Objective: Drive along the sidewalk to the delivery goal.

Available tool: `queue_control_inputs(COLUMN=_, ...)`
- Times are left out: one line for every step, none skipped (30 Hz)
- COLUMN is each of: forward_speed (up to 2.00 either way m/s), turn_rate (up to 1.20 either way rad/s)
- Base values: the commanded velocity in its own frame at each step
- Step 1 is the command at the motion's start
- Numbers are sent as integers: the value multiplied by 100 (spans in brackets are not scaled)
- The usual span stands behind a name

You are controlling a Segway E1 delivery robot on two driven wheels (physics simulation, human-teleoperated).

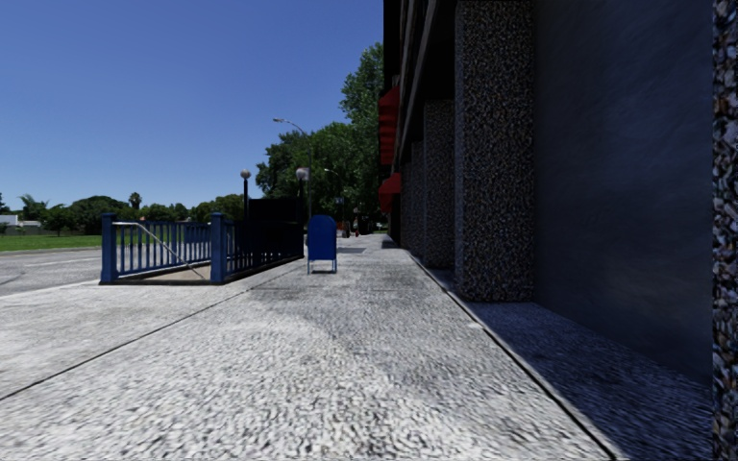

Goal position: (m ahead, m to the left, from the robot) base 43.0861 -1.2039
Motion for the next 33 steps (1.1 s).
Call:
queue_control_inputs(forward_speed=200, turn_rate=0)
queue_control_inputs(forward_speed=200, turn_rate=0)
queue_control_inputs(forward_speed=200, turn_rate=0)
queue_control_inputs(forward_speed=200, turn_rate=0)
queue_control_inputs(forward_speed=200, turn_rate=0)
queue_control_inputs(forward_speed=200, turn_rate=0)
queue_control_inputs(forward_speed=200, turn_rate=0)
queue_control_inputs(forward_speed=200, turn_rate=0)
queue_control_inputs(forward_speed=200, turn_rate=0)
queue_control_inputs(forward_speed=200, turn_rate=0)
queue_control_inputs(forward_speed=200, turn_rate=0)
queue_control_inputs(forward_speed=200, turn_rate=0)
queue_control_inputs(forward_speed=200, turn_rate=-11)
queue_control_inputs(forward_speed=200, turn_rate=-20)
queue_control_inputs(forward_speed=200, turn_rate=-22)
queue_control_inputs(forward_speed=200, turn_rate=-22)
queue_control_inputs(forward_speed=200, turn_rate=-22)
queue_control_inputs(forward_speed=200, turn_rate=-3)
queue_control_inputs(forward_speed=200, turn_rate=0)
queue_control_inputs(forward_speed=200, turn_rate=0)
queue_control_inputs(forward_speed=200, turn_rate=0)
queue_control_inputs(forward_speed=200, turn_rate=0)
queue_control_inputs(forward_speed=200, turn_rate=0)
queue_control_inputs(forward_speed=200, turn_rate=0)
queue_control_inputs(forward_speed=200, turn_rate=0)
queue_control_inputs(forward_speed=200, turn_rate=0)
queue_control_inputs(forward_speed=200, turn_rate=0)
queue_control_inputs(forward_speed=200, turn_rate=0)
queue_control_inputs(forward_speed=200, turn_rate=0)
queue_control_inputs(forward_speed=200, turn_rate=0)
queue_control_inputs(forward_speed=200, turn_rate=0)
queue_control_inputs(forward_speed=200, turn_rate=0)
queue_control_inputs(forward_speed=200, turn_rate=-5)
